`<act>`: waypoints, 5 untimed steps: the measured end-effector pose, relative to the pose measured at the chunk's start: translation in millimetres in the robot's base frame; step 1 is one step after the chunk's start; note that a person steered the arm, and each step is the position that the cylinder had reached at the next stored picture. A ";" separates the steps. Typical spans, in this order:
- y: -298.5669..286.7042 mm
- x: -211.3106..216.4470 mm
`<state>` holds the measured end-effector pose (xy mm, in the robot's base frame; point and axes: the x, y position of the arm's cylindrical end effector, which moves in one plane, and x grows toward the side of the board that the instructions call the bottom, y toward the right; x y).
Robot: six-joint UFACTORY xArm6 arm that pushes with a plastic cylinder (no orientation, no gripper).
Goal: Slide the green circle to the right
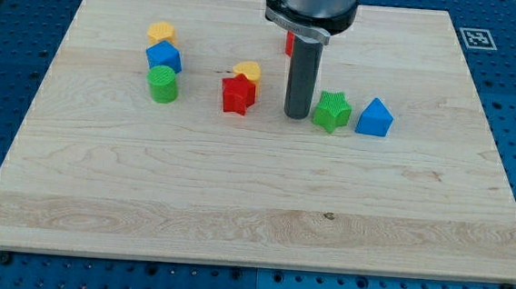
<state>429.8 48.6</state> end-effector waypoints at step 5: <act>-50.3 30.0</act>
<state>459.8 -1.7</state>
